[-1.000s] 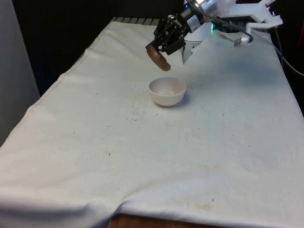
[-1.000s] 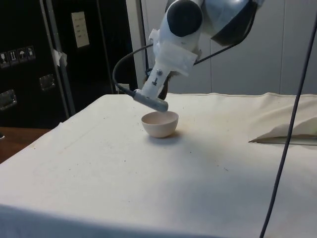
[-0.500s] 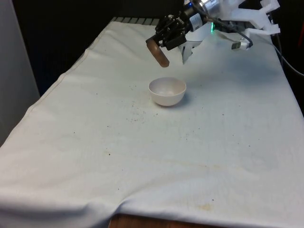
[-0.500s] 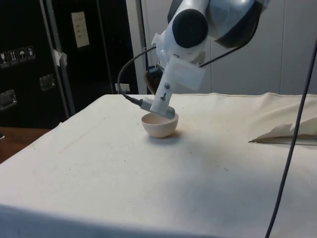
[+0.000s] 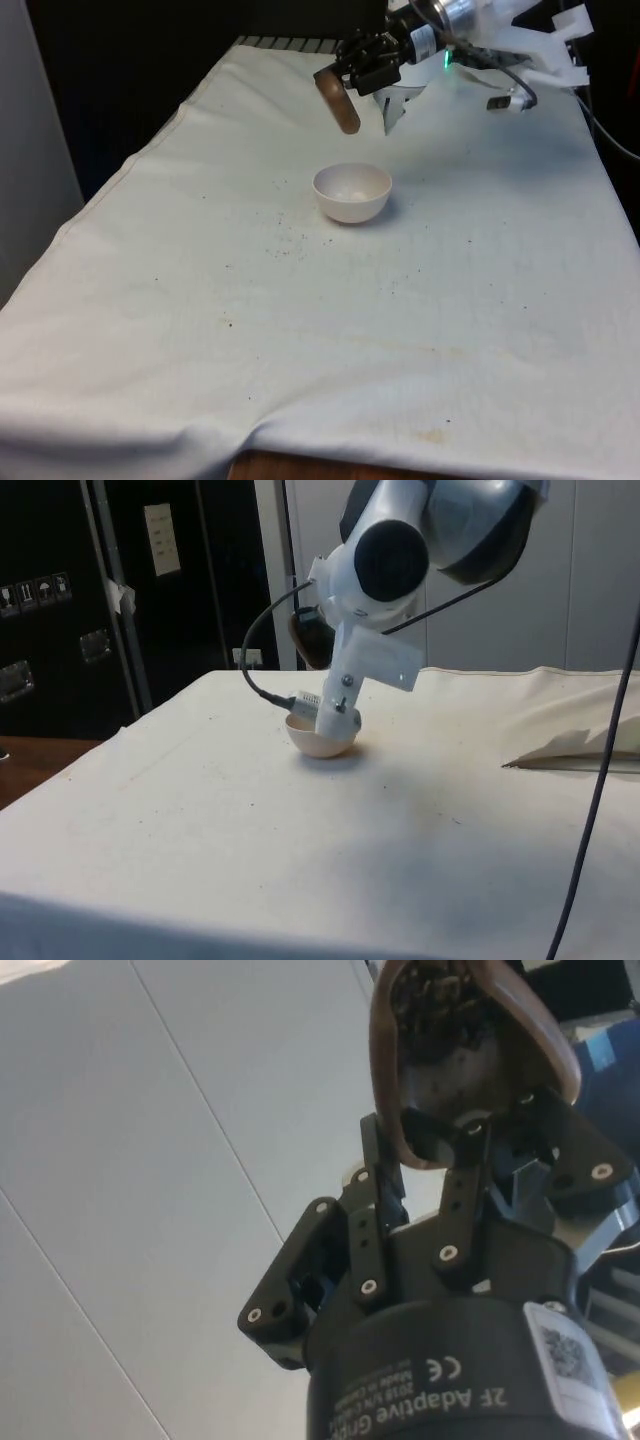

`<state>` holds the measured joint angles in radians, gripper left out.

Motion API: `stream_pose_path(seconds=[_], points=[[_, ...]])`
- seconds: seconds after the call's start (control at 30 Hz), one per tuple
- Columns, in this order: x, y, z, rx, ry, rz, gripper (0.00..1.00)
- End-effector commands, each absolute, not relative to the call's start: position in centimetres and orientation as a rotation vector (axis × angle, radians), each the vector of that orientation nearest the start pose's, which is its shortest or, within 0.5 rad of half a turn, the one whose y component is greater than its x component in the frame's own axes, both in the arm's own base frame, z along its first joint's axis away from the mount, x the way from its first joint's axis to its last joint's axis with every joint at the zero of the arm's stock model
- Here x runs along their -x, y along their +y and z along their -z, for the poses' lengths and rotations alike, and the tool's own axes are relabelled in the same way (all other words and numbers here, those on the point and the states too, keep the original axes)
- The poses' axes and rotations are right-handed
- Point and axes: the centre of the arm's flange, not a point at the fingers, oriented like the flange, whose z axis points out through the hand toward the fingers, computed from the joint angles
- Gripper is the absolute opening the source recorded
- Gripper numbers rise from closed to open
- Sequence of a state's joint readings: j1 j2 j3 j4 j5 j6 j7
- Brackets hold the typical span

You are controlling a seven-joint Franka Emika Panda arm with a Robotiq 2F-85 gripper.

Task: Pour the coffee beans from the cup into the bowl.

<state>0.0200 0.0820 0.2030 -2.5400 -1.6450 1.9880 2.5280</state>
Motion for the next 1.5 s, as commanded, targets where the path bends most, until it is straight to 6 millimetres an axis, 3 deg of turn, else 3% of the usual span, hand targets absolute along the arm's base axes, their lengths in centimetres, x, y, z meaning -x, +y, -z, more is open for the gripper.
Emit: stream_pose_path(seconds=[0.0, 0.73, 1.47], points=[[-43.9, 3.9, -24.3, -1.872, -1.047, -1.321, 0.04], [-43.7, 5.6, -23.4, -1.723, -0.98, -1.432, 0.04], [-43.4, 5.4, -22.9, -1.602, -0.901, -1.498, 0.04]])
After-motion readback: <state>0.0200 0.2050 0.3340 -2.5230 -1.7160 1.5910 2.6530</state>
